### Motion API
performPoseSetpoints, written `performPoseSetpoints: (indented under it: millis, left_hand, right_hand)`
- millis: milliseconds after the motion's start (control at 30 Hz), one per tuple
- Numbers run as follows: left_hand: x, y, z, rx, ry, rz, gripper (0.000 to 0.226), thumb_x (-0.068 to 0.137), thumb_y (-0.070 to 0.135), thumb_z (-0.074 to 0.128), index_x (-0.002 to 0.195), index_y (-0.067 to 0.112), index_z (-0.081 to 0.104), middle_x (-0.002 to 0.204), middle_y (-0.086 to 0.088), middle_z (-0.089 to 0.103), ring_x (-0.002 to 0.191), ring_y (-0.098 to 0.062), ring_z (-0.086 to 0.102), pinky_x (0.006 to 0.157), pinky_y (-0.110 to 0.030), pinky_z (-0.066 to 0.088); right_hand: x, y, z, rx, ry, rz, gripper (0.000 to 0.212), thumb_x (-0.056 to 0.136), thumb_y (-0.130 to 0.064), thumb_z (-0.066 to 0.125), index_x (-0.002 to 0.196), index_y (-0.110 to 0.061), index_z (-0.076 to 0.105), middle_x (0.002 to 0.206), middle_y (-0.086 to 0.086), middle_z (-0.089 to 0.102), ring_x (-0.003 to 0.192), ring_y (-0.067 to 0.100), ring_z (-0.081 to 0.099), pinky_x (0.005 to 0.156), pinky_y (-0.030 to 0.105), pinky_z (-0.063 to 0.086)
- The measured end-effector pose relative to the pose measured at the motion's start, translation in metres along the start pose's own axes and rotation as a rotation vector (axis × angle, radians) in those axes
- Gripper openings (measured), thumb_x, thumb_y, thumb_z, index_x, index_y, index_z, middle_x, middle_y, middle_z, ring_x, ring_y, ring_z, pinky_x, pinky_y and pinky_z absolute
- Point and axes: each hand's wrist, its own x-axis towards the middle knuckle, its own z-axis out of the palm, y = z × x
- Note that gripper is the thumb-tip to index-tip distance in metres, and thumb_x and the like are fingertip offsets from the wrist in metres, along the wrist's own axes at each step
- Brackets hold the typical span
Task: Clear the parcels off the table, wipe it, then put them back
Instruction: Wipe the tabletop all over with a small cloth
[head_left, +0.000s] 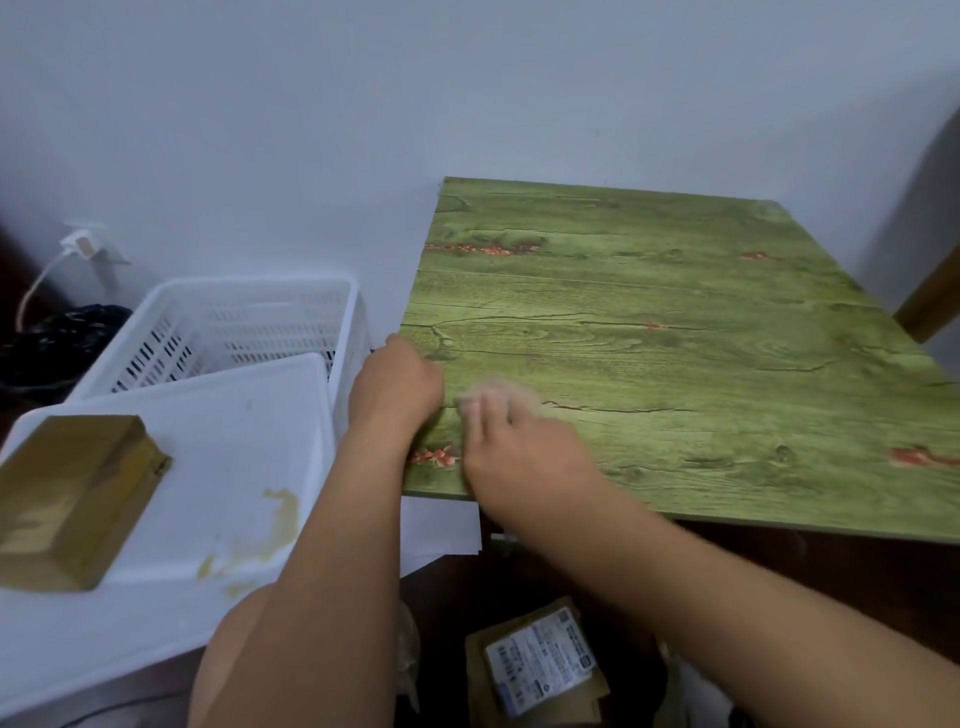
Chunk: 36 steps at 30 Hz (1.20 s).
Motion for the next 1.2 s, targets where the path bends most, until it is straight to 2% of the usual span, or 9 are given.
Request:
performPoseSetpoints:
  millis: [100, 233, 367, 467, 600, 733, 900, 1067, 1200]
  left_hand:
    - [-0.003, -0.002, 0.002, 0.014, -0.012, 0.012, 0.045, 0.092, 0.011, 0.036, 0.136, 0.001, 0.042, 0.130, -0.018, 0.055, 0.115, -0.036, 0.052, 0.078, -0.035, 0.038]
    - [-0.007, -0.004, 0.000, 0.026, -0.004, 0.036, 0.039, 0.091, 0.010, 0.035, 0.128, 0.005, 0.047, 0.125, -0.015, 0.057, 0.111, -0.035, 0.053, 0.077, -0.035, 0.038]
    - [-0.009, -0.004, -0.001, 0.010, 0.004, 0.033, 0.037, 0.091, 0.010, 0.035, 0.125, 0.006, 0.050, 0.124, -0.015, 0.058, 0.110, -0.034, 0.053, 0.077, -0.035, 0.038]
    - [-0.009, -0.004, -0.001, -0.004, -0.011, 0.032, 0.037, 0.090, 0.009, 0.034, 0.124, 0.007, 0.050, 0.120, -0.013, 0.059, 0.093, -0.028, 0.049, 0.074, -0.035, 0.039]
    - [-0.005, 0.002, -0.001, 0.010, 0.003, -0.011, 0.039, 0.089, 0.012, 0.038, 0.126, 0.006, 0.050, 0.122, -0.014, 0.058, 0.095, -0.030, 0.051, 0.074, -0.035, 0.038]
    - [-0.007, 0.006, 0.002, 0.022, -0.009, -0.010, 0.042, 0.091, 0.012, 0.038, 0.131, 0.001, 0.044, 0.132, -0.018, 0.052, 0.116, -0.038, 0.051, 0.078, -0.037, 0.037]
    - [-0.011, 0.000, 0.002, 0.033, -0.024, 0.035, 0.044, 0.093, 0.013, 0.035, 0.135, 0.001, 0.041, 0.132, -0.017, 0.052, 0.114, -0.036, 0.052, 0.076, -0.037, 0.038]
    - [-0.015, -0.002, 0.000, 0.015, 0.021, 0.043, 0.037, 0.093, 0.012, 0.034, 0.127, 0.004, 0.047, 0.125, -0.014, 0.056, 0.103, -0.032, 0.052, 0.073, -0.035, 0.036]
    - [-0.011, -0.004, -0.001, -0.010, 0.021, 0.025, 0.036, 0.092, 0.013, 0.034, 0.125, 0.007, 0.048, 0.121, -0.012, 0.058, 0.102, -0.031, 0.053, 0.074, -0.036, 0.038]
  right_hand:
    - [0.012, 0.025, -0.001, 0.011, 0.067, 0.122, 0.046, 0.101, -0.012, 0.025, 0.145, 0.000, 0.030, 0.142, 0.021, 0.041, 0.122, 0.033, 0.048, 0.071, 0.040, 0.045]
    - [-0.012, -0.008, -0.001, -0.058, -0.149, 0.145, 0.053, 0.103, -0.017, 0.019, 0.147, 0.011, 0.011, 0.152, 0.034, 0.020, 0.139, 0.047, 0.028, 0.114, 0.057, 0.026]
    - [-0.008, 0.009, 0.003, 0.130, 0.069, -0.065, 0.055, 0.100, -0.010, 0.032, 0.153, -0.007, 0.017, 0.157, 0.018, 0.025, 0.136, 0.035, 0.038, 0.092, 0.048, 0.047]
    - [-0.015, 0.038, 0.009, 0.232, 0.082, 0.082, 0.059, 0.098, -0.008, 0.033, 0.153, -0.017, 0.016, 0.158, 0.008, 0.024, 0.137, 0.029, 0.038, 0.080, 0.038, 0.049]
    - [-0.047, -0.001, -0.003, -0.030, -0.075, 0.047, 0.055, 0.102, -0.010, 0.021, 0.151, 0.008, 0.004, 0.156, 0.031, 0.011, 0.143, 0.046, 0.019, 0.105, 0.051, 0.036]
    - [-0.036, 0.019, 0.006, 0.146, 0.031, -0.005, 0.060, 0.098, -0.009, 0.025, 0.155, -0.012, 0.006, 0.161, 0.012, 0.015, 0.141, 0.033, 0.030, 0.093, 0.047, 0.047]
    - [-0.055, -0.011, 0.001, -0.054, -0.133, 0.113, 0.055, 0.104, -0.012, 0.023, 0.147, 0.014, 0.001, 0.153, 0.038, 0.008, 0.141, 0.051, 0.019, 0.112, 0.055, 0.026]
    - [-0.027, 0.001, -0.011, 0.047, -0.012, 0.057, 0.046, 0.102, -0.011, 0.027, 0.146, 0.001, 0.028, 0.146, 0.022, 0.037, 0.129, 0.036, 0.044, 0.097, 0.050, 0.043]
    - [-0.041, -0.003, -0.005, -0.068, -0.215, 0.213, 0.051, 0.103, -0.013, 0.023, 0.146, 0.013, 0.016, 0.152, 0.036, 0.020, 0.138, 0.047, 0.028, 0.114, 0.056, 0.026]
